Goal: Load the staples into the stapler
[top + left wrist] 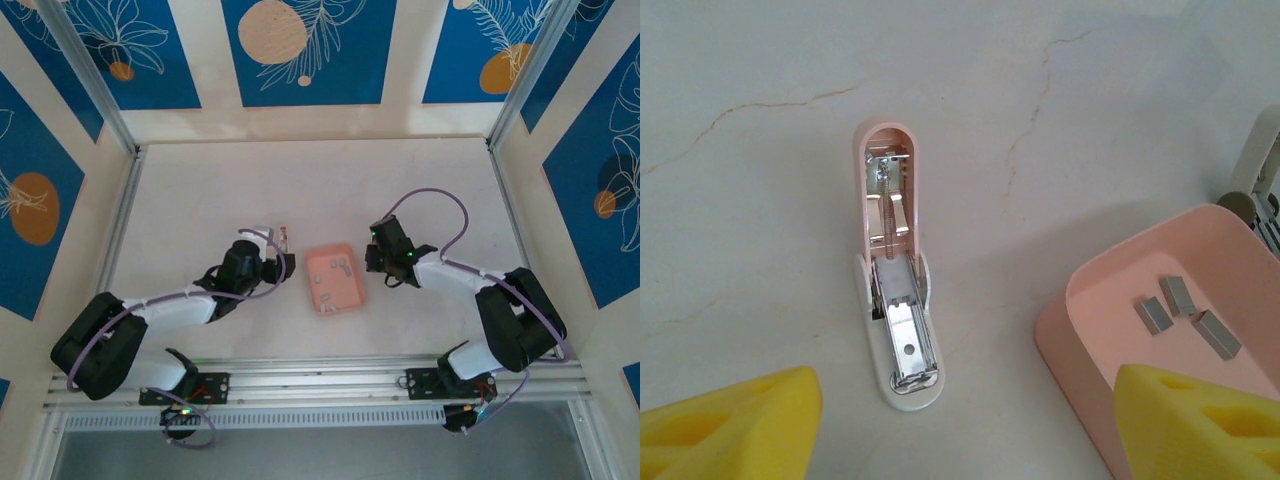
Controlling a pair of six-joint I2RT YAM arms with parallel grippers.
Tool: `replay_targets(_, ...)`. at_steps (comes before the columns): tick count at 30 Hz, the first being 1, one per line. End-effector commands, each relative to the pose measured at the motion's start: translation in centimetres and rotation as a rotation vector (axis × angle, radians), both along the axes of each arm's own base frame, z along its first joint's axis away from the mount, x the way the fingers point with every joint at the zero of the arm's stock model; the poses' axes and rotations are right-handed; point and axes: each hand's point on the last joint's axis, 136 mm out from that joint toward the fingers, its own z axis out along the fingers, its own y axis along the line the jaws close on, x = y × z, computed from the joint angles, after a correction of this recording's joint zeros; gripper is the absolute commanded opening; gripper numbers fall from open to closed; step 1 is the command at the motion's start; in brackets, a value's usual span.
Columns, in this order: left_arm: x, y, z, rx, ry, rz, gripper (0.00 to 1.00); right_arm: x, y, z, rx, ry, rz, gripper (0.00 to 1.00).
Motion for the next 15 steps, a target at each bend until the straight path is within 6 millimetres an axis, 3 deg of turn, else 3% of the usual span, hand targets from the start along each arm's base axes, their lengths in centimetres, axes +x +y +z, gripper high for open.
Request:
replay_targets(1, -0.28, -0.37, 0.68, 0.001, -0.038, -0.034, 0.76, 1.43, 0.03, 2.49, 0.028, -0.124, -0.010, 0.16)
replay_targets(15, -0.35, -0.14, 0.48, 0.015, -0.036, -0.030, 0.76, 1.99, -0.39, 2.01, 0.065, -0.119, 0.014, 0.16)
